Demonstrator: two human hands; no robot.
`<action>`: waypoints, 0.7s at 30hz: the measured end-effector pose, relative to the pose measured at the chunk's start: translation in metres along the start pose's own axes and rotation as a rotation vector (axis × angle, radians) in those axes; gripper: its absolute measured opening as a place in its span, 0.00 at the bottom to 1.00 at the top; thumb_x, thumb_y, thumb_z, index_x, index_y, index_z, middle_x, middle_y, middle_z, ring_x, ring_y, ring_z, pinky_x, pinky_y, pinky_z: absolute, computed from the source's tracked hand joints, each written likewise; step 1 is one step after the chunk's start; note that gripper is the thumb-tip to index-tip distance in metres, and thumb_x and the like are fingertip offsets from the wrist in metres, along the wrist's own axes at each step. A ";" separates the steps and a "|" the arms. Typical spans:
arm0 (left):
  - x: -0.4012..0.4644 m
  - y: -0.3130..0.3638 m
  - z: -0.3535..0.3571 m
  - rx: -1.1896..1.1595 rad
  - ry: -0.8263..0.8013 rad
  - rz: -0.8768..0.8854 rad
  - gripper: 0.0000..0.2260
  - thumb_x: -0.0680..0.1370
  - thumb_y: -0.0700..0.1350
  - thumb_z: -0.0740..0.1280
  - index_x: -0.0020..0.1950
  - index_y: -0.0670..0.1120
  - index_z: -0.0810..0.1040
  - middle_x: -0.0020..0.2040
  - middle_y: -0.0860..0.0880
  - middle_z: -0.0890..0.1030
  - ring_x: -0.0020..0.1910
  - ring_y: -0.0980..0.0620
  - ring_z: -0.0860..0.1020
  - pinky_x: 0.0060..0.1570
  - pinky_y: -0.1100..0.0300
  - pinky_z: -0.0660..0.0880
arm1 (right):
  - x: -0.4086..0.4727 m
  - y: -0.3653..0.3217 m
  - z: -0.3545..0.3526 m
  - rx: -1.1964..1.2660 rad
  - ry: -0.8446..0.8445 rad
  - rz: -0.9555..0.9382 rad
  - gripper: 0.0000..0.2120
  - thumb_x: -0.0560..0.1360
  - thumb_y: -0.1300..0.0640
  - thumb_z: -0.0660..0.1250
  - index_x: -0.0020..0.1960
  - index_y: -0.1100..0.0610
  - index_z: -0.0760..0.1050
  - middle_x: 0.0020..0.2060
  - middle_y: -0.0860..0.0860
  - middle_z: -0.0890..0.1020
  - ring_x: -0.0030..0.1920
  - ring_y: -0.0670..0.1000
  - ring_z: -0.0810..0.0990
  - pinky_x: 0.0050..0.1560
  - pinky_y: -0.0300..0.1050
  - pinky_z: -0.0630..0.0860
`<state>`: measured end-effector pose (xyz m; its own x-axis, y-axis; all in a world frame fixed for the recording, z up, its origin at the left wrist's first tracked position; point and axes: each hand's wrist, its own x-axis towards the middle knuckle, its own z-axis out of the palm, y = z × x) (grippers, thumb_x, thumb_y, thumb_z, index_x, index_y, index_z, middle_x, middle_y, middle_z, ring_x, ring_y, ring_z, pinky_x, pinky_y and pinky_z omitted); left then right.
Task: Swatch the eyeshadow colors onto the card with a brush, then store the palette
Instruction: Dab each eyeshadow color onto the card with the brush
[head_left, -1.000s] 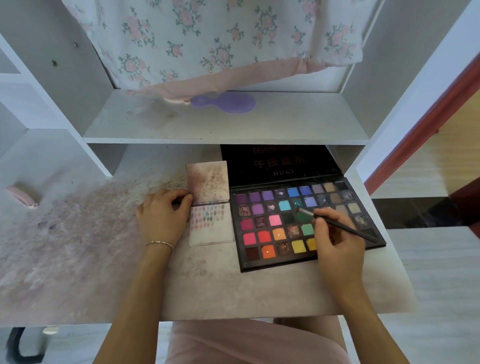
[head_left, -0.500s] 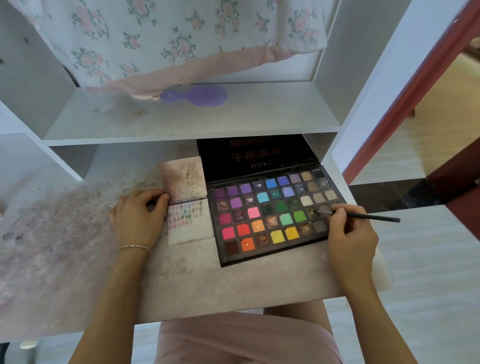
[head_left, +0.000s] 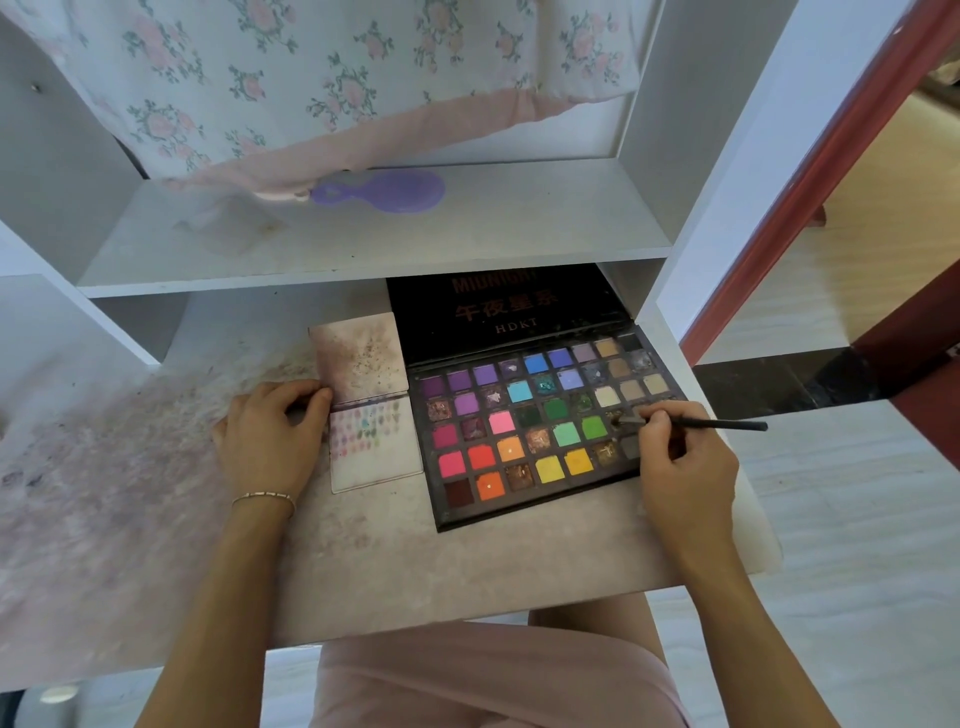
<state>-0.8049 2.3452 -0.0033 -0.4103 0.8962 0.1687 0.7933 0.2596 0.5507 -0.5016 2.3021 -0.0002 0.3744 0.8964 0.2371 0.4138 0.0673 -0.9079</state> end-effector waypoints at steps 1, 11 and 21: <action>0.000 0.000 0.000 0.003 0.000 0.002 0.09 0.76 0.48 0.65 0.52 0.47 0.82 0.56 0.45 0.80 0.58 0.40 0.72 0.59 0.46 0.62 | 0.000 0.000 0.000 -0.003 -0.006 0.002 0.11 0.77 0.64 0.58 0.43 0.49 0.71 0.37 0.42 0.77 0.42 0.32 0.76 0.35 0.22 0.70; -0.001 0.002 -0.001 0.007 -0.004 0.006 0.10 0.76 0.48 0.65 0.53 0.46 0.82 0.56 0.44 0.80 0.57 0.40 0.72 0.59 0.46 0.63 | -0.001 -0.001 0.001 -0.030 0.011 0.004 0.13 0.77 0.63 0.58 0.40 0.46 0.70 0.36 0.42 0.77 0.41 0.31 0.76 0.35 0.22 0.69; -0.002 0.004 -0.008 -0.013 -0.033 0.010 0.09 0.76 0.47 0.66 0.52 0.46 0.82 0.54 0.45 0.81 0.55 0.41 0.75 0.59 0.43 0.68 | -0.010 -0.020 0.017 0.073 -0.150 -0.084 0.17 0.76 0.67 0.59 0.41 0.45 0.70 0.36 0.45 0.77 0.40 0.36 0.78 0.33 0.26 0.72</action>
<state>-0.8044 2.3414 0.0045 -0.3868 0.9103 0.1475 0.7913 0.2455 0.5600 -0.5277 2.2987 0.0097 0.2109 0.9413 0.2635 0.3753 0.1709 -0.9110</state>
